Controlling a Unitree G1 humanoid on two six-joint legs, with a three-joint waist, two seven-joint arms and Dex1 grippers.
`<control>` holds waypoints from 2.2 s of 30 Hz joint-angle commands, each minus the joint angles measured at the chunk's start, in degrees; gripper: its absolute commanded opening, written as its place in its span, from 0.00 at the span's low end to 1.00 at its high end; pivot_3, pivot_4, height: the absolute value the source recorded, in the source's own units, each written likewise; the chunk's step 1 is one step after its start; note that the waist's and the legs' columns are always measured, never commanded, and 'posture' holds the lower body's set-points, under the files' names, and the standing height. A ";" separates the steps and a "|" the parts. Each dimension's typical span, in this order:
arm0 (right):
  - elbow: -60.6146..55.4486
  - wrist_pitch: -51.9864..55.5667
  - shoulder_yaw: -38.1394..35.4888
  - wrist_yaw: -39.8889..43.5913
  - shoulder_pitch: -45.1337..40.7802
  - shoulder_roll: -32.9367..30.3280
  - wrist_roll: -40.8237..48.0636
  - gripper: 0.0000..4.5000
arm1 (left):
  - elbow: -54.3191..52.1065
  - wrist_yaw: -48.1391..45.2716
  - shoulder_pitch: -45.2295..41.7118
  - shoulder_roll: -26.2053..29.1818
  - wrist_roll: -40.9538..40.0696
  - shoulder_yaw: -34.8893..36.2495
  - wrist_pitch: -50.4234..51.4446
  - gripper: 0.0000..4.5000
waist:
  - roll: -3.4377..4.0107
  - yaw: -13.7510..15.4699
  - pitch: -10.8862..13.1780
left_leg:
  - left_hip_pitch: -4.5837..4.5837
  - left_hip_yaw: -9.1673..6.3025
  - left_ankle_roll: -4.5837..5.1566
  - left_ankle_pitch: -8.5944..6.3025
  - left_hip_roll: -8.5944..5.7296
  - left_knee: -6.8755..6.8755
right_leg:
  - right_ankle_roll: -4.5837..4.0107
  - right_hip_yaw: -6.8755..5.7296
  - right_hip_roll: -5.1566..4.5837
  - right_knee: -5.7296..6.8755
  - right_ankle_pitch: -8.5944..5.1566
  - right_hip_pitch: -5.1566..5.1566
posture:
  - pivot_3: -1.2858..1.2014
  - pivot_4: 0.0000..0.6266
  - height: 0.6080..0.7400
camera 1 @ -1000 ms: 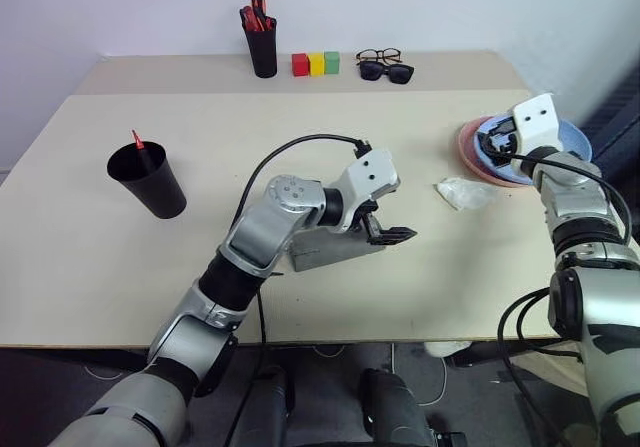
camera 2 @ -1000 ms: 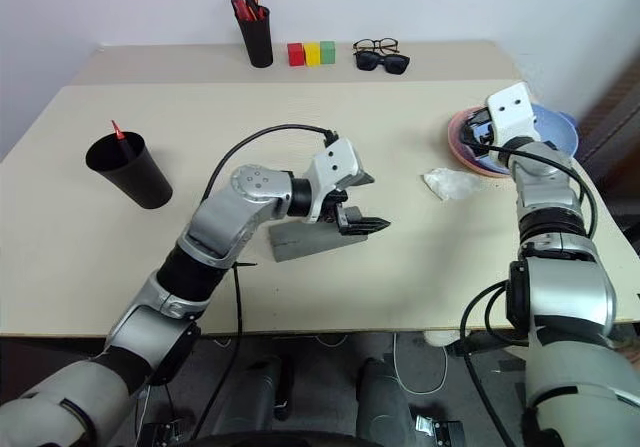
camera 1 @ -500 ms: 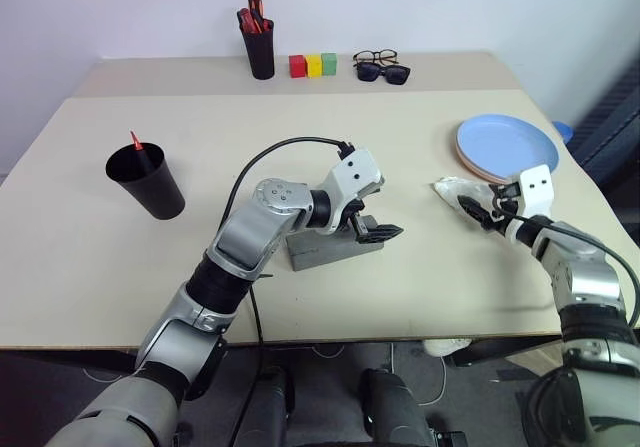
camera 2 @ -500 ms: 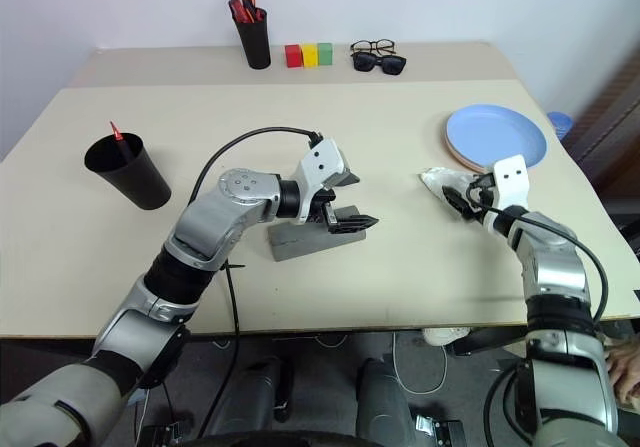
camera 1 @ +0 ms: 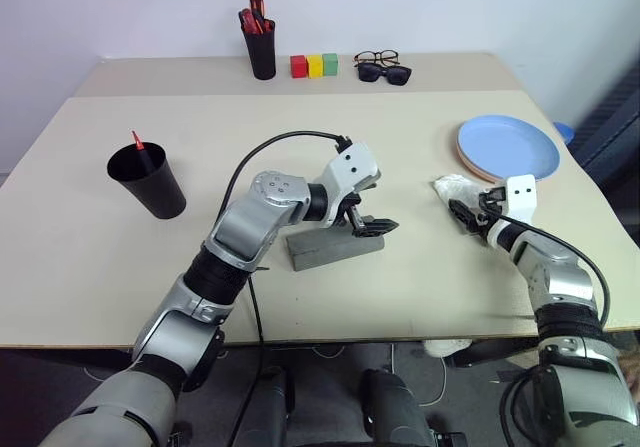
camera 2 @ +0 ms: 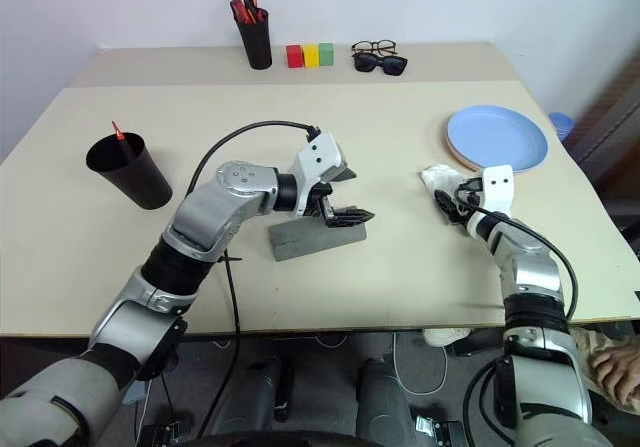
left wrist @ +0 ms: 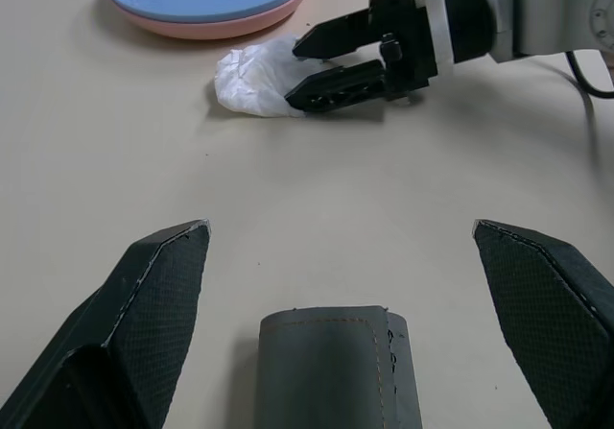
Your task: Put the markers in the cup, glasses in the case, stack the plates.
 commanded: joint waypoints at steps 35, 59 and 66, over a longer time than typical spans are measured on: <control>32.62 -21.10 1.78 -5.42 -29.61 -8.01 -6.99 0.19 | -6.28 5.41 1.73 0.87 -2.46 2.52 2.56 1.00 | 0.00 -0.11 0.02 | -0.02 0.00 -0.01 0.00 0.00 -0.11 | 0.02 0.01 0.02 -0.09 -0.02 -0.02 | 0.52 0.24 1.00; -39.38 5.55 -9.26 19.03 22.10 -14.92 12.90 0.64 | -20.95 12.44 35.34 5.66 -5.83 19.05 -21.09 1.00 | 0.03 0.49 -0.04 | 0.03 0.03 -0.04 -0.02 0.01 -0.01 | -0.04 0.03 -0.04 -0.05 -0.02 0.05 | 0.52 0.24 1.00; -52.11 10.02 -17.75 17.39 38.41 -12.86 17.48 0.92 | -23.92 11.35 40.32 9.75 -8.24 22.37 -20.55 1.00 | 0.02 0.31 -0.05 | 0.05 0.10 -0.05 -0.03 0.09 -0.01 | -0.08 0.03 -0.07 -0.12 -0.01 0.04 | 0.52 0.24 1.00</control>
